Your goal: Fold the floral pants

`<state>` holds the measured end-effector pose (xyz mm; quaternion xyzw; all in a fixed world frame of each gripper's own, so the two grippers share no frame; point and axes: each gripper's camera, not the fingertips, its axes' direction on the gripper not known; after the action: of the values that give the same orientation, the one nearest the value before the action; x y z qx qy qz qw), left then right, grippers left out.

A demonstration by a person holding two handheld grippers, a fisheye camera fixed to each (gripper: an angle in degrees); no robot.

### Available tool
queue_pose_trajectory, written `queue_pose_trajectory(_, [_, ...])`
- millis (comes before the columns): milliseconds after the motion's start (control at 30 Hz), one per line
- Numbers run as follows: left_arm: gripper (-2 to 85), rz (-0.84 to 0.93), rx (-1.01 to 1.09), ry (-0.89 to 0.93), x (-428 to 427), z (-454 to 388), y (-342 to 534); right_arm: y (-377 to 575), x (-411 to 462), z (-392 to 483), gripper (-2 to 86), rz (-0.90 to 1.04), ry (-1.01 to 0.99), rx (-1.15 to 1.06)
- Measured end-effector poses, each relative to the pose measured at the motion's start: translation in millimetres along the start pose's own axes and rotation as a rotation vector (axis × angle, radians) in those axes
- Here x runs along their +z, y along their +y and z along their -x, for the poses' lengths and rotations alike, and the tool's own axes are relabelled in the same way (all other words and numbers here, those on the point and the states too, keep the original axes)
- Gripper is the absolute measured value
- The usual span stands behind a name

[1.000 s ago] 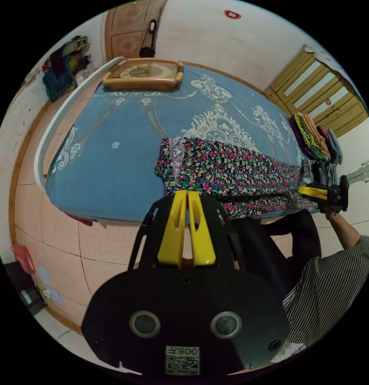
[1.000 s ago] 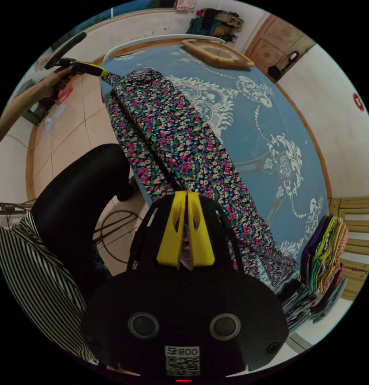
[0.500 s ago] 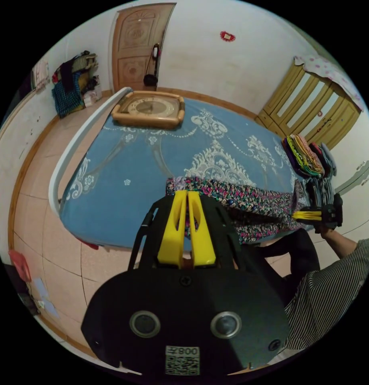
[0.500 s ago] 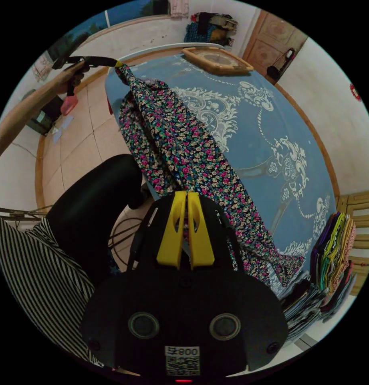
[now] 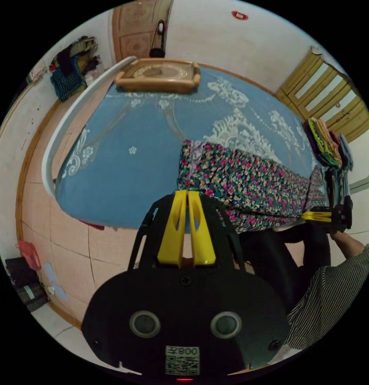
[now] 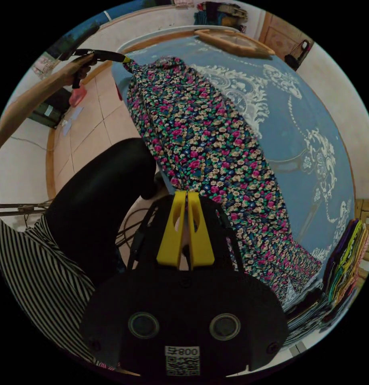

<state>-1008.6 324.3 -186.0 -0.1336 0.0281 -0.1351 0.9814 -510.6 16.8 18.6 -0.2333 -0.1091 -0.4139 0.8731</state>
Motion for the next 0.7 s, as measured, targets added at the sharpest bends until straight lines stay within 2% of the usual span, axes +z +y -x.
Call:
queue_pose_trajectory(167, [0.7,-0.028,-0.034,0.015,9,-17,9,35,10,-24,0.3,-0.001,-0.015,-0.016])
queue_pose_trajectory(367, [1.6,0.060,-0.085,0.003,42,-45,20,79,37,-77,0.7,0.012,-0.075,0.053])
queue_pose_trajectory(533, [4.0,0.004,-0.196,0.030,49,-67,36,122,44,-116,2.0,-0.023,-0.083,0.086])
queue_pose_trajectory(600, [5.6,-0.026,-0.275,0.067,52,-79,48,143,46,-137,3.1,-0.046,-0.120,0.130])
queue_pose_trajectory(700, [6.6,-0.095,-0.270,0.096,52,-116,59,180,47,-176,5.3,-0.097,-0.237,0.229])
